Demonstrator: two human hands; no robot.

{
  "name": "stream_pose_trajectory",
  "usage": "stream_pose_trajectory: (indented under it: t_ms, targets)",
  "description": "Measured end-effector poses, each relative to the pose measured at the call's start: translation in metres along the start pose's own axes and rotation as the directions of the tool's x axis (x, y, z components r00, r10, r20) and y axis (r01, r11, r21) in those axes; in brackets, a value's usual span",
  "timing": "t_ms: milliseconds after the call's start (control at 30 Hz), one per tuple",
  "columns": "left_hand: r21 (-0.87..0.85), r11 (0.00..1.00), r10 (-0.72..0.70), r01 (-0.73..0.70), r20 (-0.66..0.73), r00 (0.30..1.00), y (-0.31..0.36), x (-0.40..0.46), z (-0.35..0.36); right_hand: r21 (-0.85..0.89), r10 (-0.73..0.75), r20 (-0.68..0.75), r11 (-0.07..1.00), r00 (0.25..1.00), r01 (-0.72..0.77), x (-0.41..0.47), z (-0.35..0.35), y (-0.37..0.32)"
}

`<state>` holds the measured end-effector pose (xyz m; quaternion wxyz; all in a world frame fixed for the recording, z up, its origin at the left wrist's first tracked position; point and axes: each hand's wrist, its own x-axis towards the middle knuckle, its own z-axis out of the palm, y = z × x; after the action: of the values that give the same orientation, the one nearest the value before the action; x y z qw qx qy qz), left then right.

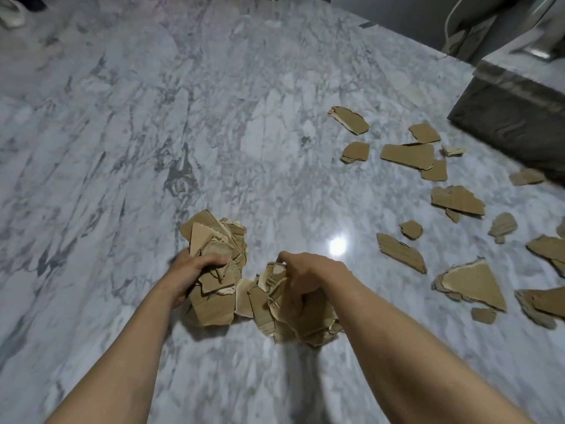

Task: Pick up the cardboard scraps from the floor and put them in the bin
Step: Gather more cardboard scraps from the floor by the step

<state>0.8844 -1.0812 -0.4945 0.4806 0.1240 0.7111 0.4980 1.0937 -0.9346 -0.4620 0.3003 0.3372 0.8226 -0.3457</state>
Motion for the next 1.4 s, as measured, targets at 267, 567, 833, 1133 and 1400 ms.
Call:
stream_pose_trajectory:
  t_ms: [267,567,833,1133,1400]
  targets:
    - [0.015,0.999,0.029,-0.029,0.02,0.999,-0.001,0.003,0.01,0.06,0.029,-0.108,0.998,0.994,-0.023,-0.001,0.009,0.004]
    - [0.085,0.996,-0.02,0.014,0.068,0.997,-0.003,-0.005,-0.004,0.311,0.056,-0.075,0.95,0.996,-0.03,-0.013,0.001,0.028]
    - [0.046,0.999,0.024,-0.026,0.045,0.999,0.012,-0.011,-0.002,0.666,0.22,-0.112,0.741,0.969,-0.092,-0.047,-0.052,0.082]
    - [0.07,0.998,-0.014,0.013,0.017,1.0,0.006,-0.02,-0.006,0.324,0.052,-0.051,0.946,0.997,-0.033,-0.038,-0.013,0.021]
    - [0.069,0.993,-0.1,0.1,-0.005,0.995,-0.021,-0.022,-0.028,0.452,0.294,-0.129,0.867,0.947,-0.208,0.006,0.052,-0.048]
